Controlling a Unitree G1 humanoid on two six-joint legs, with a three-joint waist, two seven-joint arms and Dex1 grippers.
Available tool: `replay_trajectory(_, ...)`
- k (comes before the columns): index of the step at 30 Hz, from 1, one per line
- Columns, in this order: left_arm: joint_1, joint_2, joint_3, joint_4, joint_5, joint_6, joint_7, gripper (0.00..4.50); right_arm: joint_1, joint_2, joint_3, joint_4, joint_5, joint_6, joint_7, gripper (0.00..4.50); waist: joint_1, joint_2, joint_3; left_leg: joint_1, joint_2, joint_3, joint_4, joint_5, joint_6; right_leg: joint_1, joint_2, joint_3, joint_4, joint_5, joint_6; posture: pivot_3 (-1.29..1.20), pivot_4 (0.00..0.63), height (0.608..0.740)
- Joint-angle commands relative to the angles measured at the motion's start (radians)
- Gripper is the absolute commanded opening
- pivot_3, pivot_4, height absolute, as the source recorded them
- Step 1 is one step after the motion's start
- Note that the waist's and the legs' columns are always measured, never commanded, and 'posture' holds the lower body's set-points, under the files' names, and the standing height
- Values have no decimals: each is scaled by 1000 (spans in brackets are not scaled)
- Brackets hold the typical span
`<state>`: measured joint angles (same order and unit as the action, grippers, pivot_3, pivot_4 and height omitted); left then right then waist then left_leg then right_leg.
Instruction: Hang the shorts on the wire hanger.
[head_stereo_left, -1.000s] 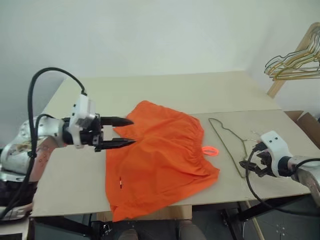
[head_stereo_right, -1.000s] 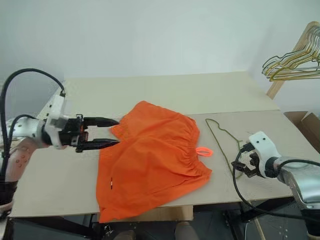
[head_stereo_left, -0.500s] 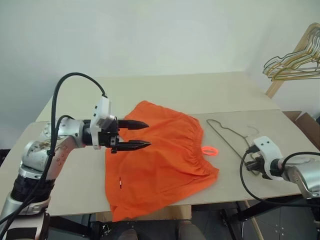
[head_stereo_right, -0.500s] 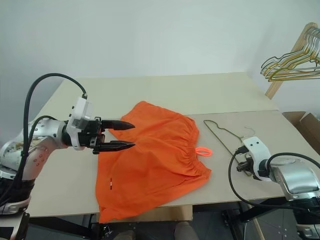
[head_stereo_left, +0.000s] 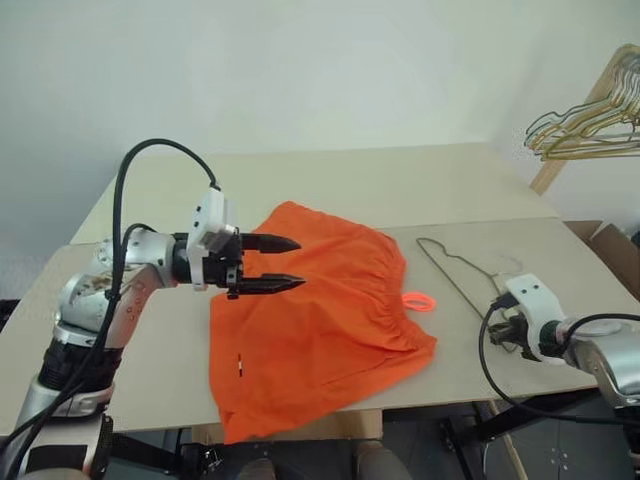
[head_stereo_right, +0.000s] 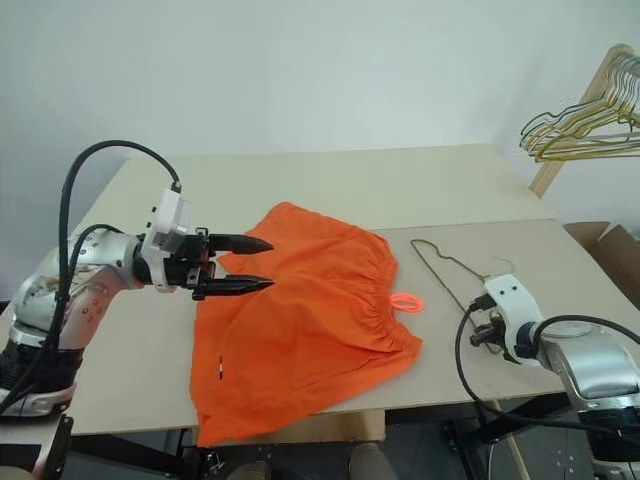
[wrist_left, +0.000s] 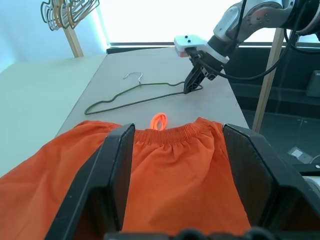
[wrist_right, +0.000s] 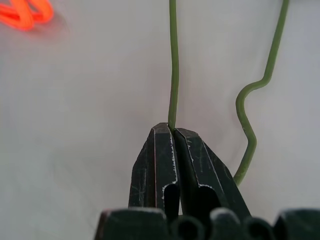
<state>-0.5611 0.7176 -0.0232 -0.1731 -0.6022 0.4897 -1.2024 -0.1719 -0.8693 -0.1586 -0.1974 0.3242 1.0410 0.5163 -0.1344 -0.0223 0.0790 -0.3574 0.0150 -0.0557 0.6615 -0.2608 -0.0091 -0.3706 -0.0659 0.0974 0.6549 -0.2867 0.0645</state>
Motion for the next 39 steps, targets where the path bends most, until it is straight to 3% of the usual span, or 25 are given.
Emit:
replay_trajectory(1,-50,-20,4,24,18,-25,12,3008,-59,13,-117,-95,-4,-30,-53,68,-3,0,0,0,0,0,0,0,0,0,0,0,0,0,0,-185,36,740)
replay_trajectory(8,-113,-76,-2,88,60,-46,41,3008,-110,49,-182,-249,-15,-139,-98,68,-22,0,0,-1,0,-1,0,0,0,-1,0,0,0,1,-1,-208,31,740)
replay_trajectory(11,-188,-123,8,150,78,-13,118,3008,-26,-18,-88,-299,-199,-438,-101,68,-22,0,0,-2,0,-1,0,0,0,-1,0,0,0,0,0,-215,25,740)
replay_trajectory(13,-264,-140,17,221,83,13,148,3008,27,-84,-9,-254,-383,-718,-138,68,-25,0,0,-3,0,-1,0,0,0,-1,-1,-1,-1,-2,4,-223,20,740)
replay_trajectory(17,-376,-140,24,358,89,20,115,3008,45,-162,65,-108,-607,-1123,-225,68,-50,1,-1,-6,-1,0,1,0,-1,-3,-2,-1,-2,0,4,-238,9,740)
replay_trajectory(22,-486,-134,9,528,128,-35,30,4328,-9,-219,123,60,-812,-1462,-356,0,-87,2,-2,-7,-3,0,1,1,-1,-4,-4,-1,-4,4,-1,-252,0,740)
replay_trajectory(23,-508,-137,-3,570,152,-57,22,4328,-24,-222,130,79,-842,-1509,-379,0,-101,2,-2,-8,-3,0,1,1,-2,-4,-4,-1,-5,5,0,-254,0,740)
replay_trajectory(32,-629,-164,-122,870,313,-182,-186,4328,-136,-186,138,164,-939,-1707,-453,0,-161,2,-2,-8,-8,-2,1,3,-4,-2,-9,-2,-6,7,1,-265,0,740)
replay_trajectory(39,-632,-174,-181,933,382,-232,-354,4328,-169,-161,128,177,-949,-1740,-445,0,-187,2,-2,-9,-9,-3,1,3,-4,-2,-10,-3,-6,6,2,-270,0,740)
